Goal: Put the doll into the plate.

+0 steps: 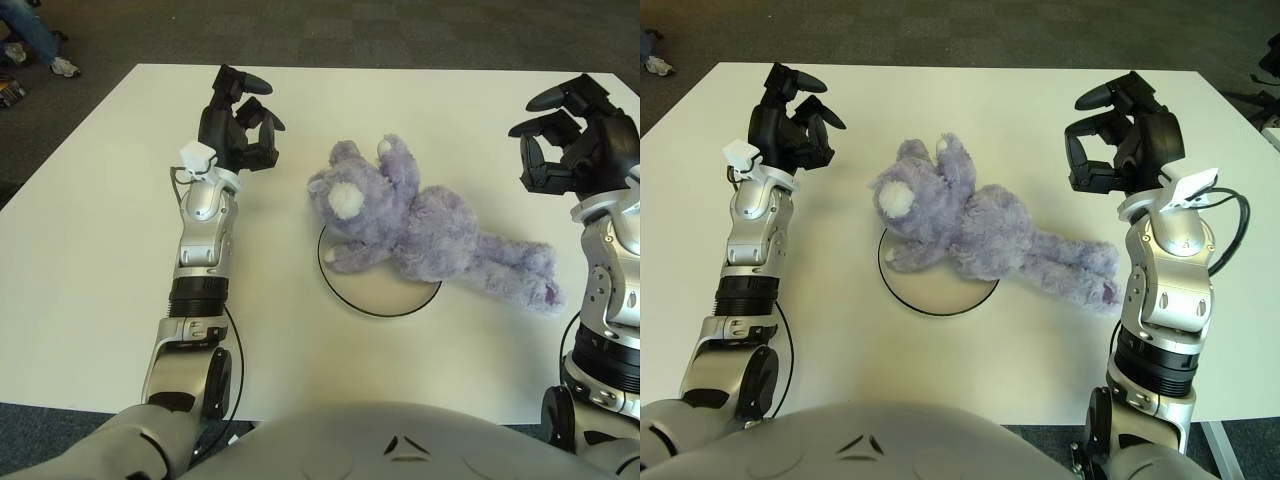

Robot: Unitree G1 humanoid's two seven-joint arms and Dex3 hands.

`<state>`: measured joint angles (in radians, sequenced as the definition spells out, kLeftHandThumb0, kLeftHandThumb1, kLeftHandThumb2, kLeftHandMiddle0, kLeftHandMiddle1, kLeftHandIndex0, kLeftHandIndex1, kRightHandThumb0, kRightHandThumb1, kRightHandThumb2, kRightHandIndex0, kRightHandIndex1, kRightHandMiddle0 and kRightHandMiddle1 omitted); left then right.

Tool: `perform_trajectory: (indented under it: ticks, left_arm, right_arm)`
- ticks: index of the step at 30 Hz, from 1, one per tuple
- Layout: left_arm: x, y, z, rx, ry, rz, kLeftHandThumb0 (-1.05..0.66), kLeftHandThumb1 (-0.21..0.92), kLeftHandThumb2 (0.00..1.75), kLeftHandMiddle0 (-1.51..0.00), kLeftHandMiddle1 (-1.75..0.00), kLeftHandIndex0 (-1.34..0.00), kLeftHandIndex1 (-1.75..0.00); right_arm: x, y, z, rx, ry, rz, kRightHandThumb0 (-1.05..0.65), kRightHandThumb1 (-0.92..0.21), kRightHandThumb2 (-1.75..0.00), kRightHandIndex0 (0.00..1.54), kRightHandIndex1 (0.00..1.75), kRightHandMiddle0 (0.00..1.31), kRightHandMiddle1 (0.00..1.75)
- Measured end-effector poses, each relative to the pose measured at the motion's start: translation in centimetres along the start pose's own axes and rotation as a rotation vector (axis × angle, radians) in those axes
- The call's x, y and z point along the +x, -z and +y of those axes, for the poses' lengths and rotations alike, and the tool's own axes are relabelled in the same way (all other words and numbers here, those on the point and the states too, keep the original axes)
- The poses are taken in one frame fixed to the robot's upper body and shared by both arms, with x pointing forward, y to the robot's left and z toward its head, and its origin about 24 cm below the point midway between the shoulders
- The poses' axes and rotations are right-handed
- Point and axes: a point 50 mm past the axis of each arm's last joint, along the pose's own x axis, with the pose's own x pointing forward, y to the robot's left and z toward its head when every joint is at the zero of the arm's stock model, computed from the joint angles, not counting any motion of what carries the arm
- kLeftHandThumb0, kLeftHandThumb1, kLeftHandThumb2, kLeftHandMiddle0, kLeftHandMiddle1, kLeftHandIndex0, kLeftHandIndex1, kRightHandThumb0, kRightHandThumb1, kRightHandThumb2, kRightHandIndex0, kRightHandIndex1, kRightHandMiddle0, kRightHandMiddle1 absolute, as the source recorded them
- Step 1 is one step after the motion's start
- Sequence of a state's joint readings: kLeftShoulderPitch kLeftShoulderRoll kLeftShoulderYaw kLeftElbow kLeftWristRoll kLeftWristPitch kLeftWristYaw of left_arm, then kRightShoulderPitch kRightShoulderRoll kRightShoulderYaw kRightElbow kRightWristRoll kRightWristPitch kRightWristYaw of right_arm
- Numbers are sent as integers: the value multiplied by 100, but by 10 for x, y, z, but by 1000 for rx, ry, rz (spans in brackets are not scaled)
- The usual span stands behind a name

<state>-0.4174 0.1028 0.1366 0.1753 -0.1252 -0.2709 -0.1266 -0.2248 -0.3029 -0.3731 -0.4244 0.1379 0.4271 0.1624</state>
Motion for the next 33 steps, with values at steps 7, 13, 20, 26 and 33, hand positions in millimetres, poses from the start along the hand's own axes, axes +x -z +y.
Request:
perform_trajectory:
  ticks: [7, 13, 20, 26, 33]
  left_arm:
    - [-2, 5, 1, -10, -16, -2, -1, 34, 126, -70, -159, -33, -175]
    - [-3, 9, -1, -22, -29, 15, -1, 34, 127, -70, -161, -34, -175]
    - [-5, 17, -3, -34, -39, 56, -1, 33, 130, -58, -169, -42, -175]
    - [-7, 25, -3, -38, -49, 110, -1, 31, 133, -51, -174, -49, -175]
    - [-10, 32, -4, -40, -54, 148, -1, 30, 135, -52, -175, -50, -175]
  right_arm:
    - [0, 14, -4, 88, 46, 37, -1, -26, -139, 54, 175, 53, 175]
    - [1, 23, -2, 145, 70, 41, -1, -25, -140, 55, 175, 54, 175]
    - [2, 38, 1, 182, 90, 60, -1, -23, -142, 56, 175, 55, 175]
    - [3, 47, 3, 206, 104, 75, -1, -13, -153, 69, 175, 61, 170]
    - [5, 71, 2, 231, 118, 98, -1, 6, -173, 90, 175, 69, 168]
